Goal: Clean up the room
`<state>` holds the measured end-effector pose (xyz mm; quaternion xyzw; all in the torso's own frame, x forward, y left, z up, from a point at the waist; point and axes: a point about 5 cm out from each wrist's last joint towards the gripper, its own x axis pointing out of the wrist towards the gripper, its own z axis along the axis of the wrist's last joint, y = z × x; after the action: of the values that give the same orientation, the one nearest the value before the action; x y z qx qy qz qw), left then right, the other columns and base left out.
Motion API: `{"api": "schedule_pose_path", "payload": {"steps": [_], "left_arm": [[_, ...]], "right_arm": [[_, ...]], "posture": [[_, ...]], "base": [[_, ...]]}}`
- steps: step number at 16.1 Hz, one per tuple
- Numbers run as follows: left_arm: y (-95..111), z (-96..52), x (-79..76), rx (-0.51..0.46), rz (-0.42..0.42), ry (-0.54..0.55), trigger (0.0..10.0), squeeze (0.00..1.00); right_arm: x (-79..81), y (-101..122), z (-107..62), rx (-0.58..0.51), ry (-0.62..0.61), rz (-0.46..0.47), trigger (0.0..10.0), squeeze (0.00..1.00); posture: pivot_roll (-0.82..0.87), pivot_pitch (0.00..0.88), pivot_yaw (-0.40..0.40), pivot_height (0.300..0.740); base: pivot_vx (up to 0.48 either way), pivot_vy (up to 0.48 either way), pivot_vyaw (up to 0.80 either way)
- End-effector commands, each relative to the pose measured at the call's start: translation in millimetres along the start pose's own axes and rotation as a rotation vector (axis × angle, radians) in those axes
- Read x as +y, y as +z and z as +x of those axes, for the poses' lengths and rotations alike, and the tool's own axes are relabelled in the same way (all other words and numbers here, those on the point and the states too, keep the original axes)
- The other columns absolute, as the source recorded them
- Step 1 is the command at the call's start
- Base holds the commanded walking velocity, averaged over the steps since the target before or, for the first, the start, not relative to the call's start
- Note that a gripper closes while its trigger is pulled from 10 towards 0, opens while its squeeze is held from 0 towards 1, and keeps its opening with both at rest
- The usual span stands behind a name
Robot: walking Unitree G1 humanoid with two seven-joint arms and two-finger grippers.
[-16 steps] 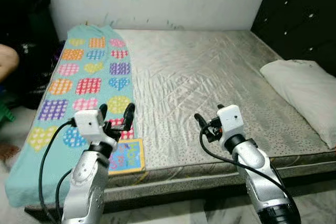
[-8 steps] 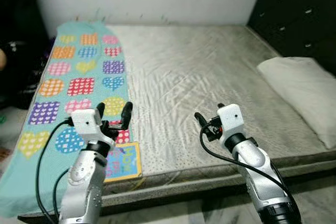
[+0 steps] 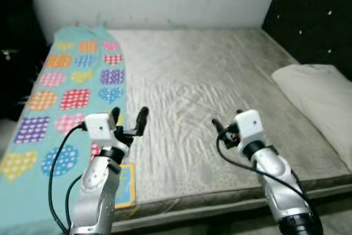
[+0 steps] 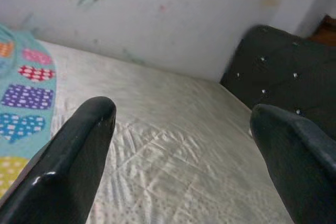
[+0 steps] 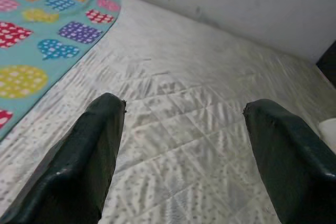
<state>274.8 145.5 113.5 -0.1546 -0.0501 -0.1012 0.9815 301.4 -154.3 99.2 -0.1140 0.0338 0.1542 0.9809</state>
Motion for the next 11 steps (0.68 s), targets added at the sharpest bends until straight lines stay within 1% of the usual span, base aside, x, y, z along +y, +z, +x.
{"api": "schedule_pose_path", "payload": {"steps": [1,4,6,11], "left_arm": [[-0.2,-3.0,7.4,0.012,0.011,0.019,10.0,0.00],[-2.0,-3.2,11.2,0.026,0.005,0.058,10.0,0.00],[-2.0,-2.7,10.2,0.024,0.001,0.049,10.0,0.00],[-1.3,-2.9,8.8,0.020,-0.002,0.039,10.0,0.00]], "right_arm": [[5.3,4.0,2.4,-0.017,0.019,0.000,10.0,0.00],[6.1,4.3,2.6,-0.019,0.025,-0.008,10.0,0.00],[6.4,5.0,2.6,-0.026,0.031,-0.015,10.0,0.00],[6.6,4.9,2.0,-0.025,0.031,-0.010,10.0,0.00]], "posture": [[-0.11,0.000,-0.056,0.740],[-0.11,0.000,-0.056,0.740],[-0.11,0.000,-0.058,0.740],[-0.12,0.000,-0.056,0.740]], "base": [[0.000,0.000,0.00],[0.000,0.000,0.00],[0.000,0.000,0.00],[0.000,0.455,0.00]]}}
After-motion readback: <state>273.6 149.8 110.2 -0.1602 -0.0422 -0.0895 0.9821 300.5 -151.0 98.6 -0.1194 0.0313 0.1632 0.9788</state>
